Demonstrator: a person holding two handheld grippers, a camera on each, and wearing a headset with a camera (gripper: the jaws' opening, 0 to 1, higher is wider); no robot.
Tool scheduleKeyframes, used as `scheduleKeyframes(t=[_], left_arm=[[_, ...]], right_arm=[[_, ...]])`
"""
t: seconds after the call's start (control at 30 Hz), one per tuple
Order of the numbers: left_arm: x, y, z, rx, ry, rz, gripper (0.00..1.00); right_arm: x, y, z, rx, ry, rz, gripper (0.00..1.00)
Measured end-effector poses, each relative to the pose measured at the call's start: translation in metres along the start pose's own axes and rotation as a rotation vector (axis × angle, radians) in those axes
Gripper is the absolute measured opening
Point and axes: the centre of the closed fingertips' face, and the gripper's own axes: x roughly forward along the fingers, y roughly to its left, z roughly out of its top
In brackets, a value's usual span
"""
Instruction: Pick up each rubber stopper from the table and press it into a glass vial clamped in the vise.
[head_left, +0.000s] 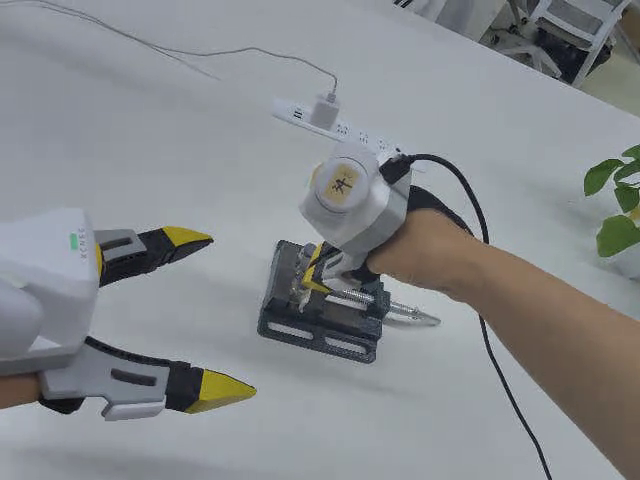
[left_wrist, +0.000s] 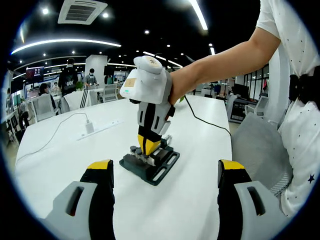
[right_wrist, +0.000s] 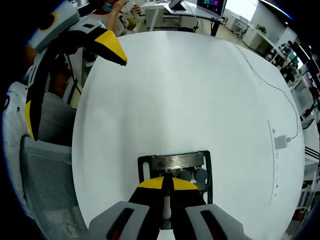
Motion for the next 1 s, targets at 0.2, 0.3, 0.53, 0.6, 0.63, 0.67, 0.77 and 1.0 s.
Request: scheduleKeyframes(t=[0.2,0.3,0.53,0.6,0.63,0.67,0.77,1.0], left_arm=[[-0.001,-0.002,0.000,0.004,0.014,0.008,0.84],[-0.002,-0.002,0.001,0.006,0.017,0.012,0.84],[-0.003,-0.004,0.000,0.015,0.031,0.011,0.85],[-0.003,-0.004,0.001,0.019,0.032,0.012,0.85],[-0.003,-0.003,0.001,0.023,0.030,0.013,0.86],[-0.003,-0.003,0.001,0.022,0.031,0.013,0.86],[-0.003,-0.003,0.000,0.028,0.043,0.010,0.87],[0.001,-0.001,-0.001,0.036,0.063,0.000,0.90]], right_arm=[[-0.004,-0.002,0.003,0.033,-0.063,-0.033,0.00],[-0.010,0.000,0.004,0.059,-0.104,-0.031,0.00],[-0.027,0.005,0.002,0.126,-0.202,-0.043,0.05],[-0.031,0.007,0.001,0.149,-0.229,-0.045,0.08],[-0.033,0.008,-0.001,0.154,-0.236,-0.046,0.10],[-0.035,0.008,-0.001,0.157,-0.246,-0.047,0.11],[-0.042,0.011,-0.005,0.177,-0.284,-0.059,0.15],[-0.055,0.014,-0.017,0.247,-0.372,-0.078,0.26]])
